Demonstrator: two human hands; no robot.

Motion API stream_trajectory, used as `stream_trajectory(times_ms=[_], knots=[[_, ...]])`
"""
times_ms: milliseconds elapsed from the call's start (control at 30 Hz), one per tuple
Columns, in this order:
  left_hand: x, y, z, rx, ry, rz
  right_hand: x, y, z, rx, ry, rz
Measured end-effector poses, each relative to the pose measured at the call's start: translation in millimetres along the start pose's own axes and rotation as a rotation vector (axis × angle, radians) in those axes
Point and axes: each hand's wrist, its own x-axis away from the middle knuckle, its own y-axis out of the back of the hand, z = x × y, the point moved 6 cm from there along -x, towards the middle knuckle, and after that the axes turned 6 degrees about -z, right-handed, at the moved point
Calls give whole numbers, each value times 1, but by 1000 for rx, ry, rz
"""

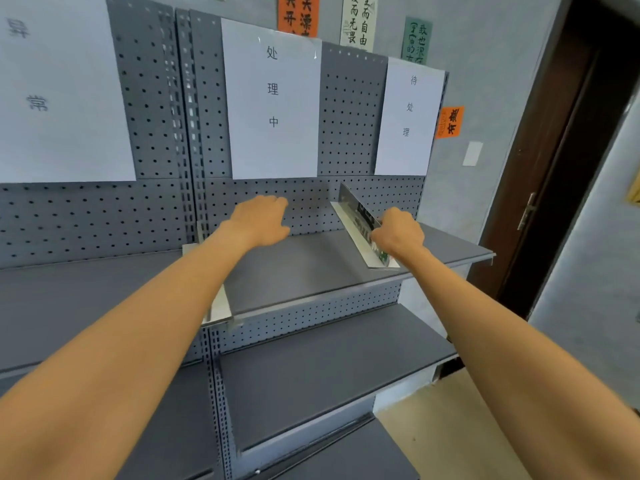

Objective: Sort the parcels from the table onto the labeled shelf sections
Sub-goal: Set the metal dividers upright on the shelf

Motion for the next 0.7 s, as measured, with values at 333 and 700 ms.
stream_trajectory(times_ms=[333, 700], knots=[[-67, -47, -21, -2, 10, 34, -71, -36, -45, 7, -3, 36], [-74, -78, -59, -22, 84, 86, -92, -46, -84, -8, 96, 93]])
